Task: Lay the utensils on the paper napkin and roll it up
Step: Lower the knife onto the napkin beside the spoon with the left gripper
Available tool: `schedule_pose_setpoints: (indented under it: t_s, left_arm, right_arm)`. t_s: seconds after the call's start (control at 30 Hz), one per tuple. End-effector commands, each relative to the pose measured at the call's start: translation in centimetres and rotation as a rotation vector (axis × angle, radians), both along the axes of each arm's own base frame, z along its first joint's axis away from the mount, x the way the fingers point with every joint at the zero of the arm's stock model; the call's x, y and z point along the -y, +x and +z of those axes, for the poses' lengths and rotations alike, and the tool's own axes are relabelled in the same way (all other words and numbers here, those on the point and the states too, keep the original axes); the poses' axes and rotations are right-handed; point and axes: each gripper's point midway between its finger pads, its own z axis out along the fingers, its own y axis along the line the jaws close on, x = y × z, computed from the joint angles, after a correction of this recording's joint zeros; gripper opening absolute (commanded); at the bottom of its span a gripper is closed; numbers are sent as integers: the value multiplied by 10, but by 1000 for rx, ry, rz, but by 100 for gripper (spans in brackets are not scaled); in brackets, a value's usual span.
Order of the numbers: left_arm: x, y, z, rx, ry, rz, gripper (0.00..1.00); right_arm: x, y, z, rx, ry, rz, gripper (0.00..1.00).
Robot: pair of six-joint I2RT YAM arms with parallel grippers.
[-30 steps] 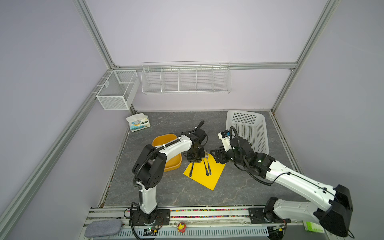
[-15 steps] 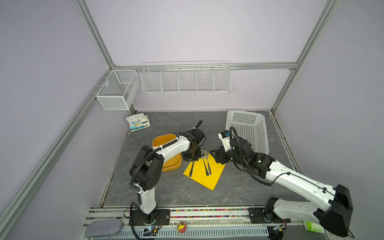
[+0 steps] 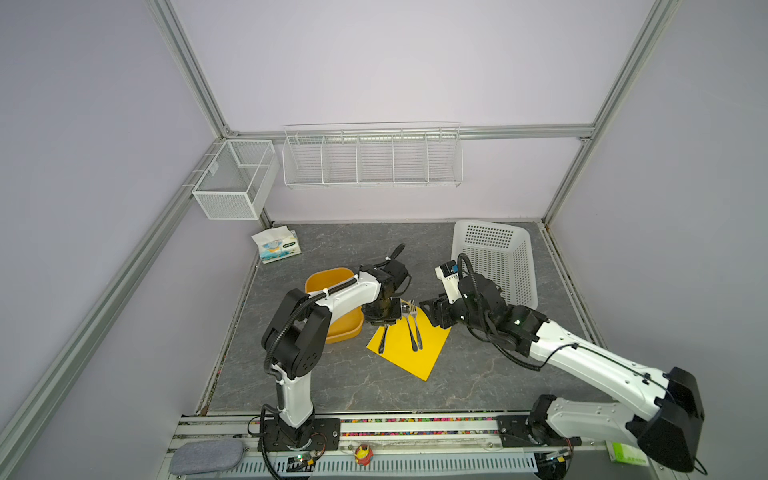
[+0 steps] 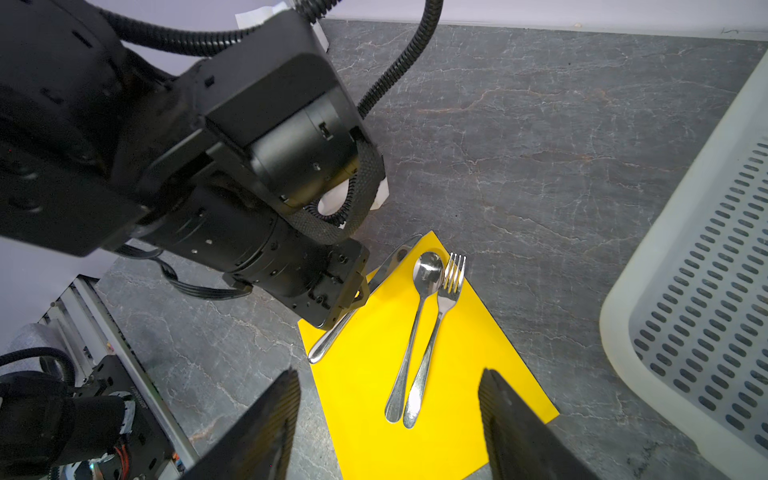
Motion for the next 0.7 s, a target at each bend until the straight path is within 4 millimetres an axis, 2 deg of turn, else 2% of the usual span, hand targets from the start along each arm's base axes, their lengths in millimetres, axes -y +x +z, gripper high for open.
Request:
schedule_pose_setpoints:
  t_s: [0.0,0.33,0.67]
  left_arm:
    - [-5,-8,-16,-48,22,-11,24]
    - [-9,-13,-32,-83,47,-12,20]
    - [-5,-10,-20,-67,36,-5,7]
  right_arm:
    - [-1,1,-2,-6,-4,-4,71]
    - [1,1,-4,-5,-8,-14,71]
    - [5,1,-4,-3,-9,-26,71]
